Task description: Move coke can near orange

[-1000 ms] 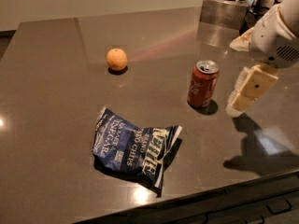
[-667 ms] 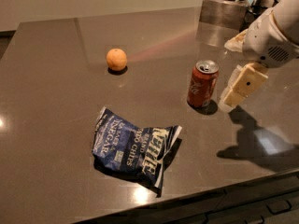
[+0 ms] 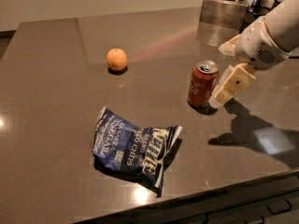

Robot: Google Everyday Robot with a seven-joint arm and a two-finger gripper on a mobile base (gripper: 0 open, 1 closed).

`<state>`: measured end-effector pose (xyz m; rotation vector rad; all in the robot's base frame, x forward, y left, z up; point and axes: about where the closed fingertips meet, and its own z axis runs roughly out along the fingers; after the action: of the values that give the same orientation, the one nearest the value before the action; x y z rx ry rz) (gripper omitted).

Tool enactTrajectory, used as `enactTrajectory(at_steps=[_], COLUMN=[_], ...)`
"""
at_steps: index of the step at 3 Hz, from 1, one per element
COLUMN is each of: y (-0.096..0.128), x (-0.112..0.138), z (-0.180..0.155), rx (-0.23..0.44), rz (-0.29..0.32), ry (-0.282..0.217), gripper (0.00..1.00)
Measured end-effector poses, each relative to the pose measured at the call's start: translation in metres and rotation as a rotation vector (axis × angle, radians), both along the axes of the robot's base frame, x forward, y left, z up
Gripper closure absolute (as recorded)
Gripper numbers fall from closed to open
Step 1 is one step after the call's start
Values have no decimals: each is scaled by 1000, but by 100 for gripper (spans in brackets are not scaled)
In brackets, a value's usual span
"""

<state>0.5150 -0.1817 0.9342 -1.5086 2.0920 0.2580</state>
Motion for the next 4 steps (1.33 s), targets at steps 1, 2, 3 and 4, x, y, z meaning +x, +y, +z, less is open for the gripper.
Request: enactTrajectory(at_steps=[1, 2, 3, 4], y=[6, 8, 12, 19], x=[10, 14, 17, 21], z=[-12, -19, -24, -25], rx=[69, 104, 130, 154], rz=[-15, -26, -33, -38], ry=[9, 17, 29, 38], gripper=[0, 10, 33, 57])
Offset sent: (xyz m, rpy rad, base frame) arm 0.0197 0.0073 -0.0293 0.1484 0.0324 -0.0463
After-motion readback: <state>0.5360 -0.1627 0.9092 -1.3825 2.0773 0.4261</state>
